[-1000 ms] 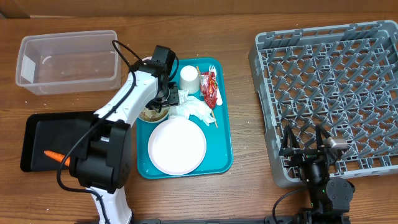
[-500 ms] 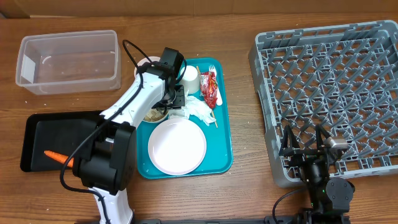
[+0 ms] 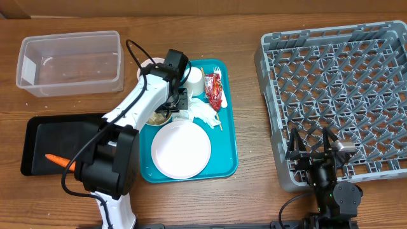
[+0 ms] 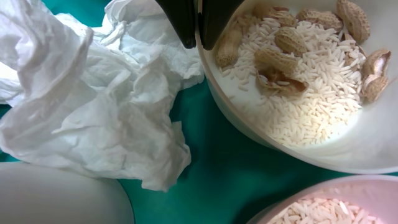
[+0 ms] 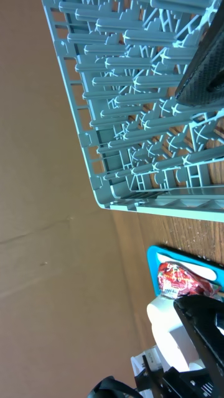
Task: Sort waste into correct bins and load items into the dishwasher rack
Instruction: 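Reach the left gripper to the white bowl and grip its rim, then lift the white bowl and move it over the black tray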
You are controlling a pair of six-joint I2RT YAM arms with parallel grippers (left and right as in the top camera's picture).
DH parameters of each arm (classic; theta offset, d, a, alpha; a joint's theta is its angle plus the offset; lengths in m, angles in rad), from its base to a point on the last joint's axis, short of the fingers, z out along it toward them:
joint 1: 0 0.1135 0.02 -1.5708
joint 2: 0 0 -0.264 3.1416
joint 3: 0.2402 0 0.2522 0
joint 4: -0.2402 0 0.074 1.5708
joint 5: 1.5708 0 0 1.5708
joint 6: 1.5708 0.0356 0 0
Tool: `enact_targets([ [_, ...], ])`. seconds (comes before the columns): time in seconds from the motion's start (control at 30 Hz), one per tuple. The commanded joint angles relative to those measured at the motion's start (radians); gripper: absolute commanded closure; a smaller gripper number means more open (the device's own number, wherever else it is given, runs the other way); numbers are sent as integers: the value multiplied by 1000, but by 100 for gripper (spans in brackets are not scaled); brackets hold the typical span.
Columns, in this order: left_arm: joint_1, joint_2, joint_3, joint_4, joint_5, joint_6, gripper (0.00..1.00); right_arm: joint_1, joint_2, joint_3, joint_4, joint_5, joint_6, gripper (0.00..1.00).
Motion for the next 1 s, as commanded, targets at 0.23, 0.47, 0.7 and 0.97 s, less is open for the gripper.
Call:
enact_targets([
  [0.23, -1, -3, 257, -230, -11, 4, 96, -4, -8, -10, 4, 6, -4, 0],
  [0.47, 0, -7, 494, -450, 91, 3, 96, -4, -8, -10, 4, 6, -4, 0],
  [0.7, 56, -123, 572, -635, 14, -175, 96, -4, -8, -10, 4, 6, -4, 0],
  [0.97, 332, -254, 572, -734, 46, -190, 96, -4, -8, -10, 4, 6, -4, 0],
])
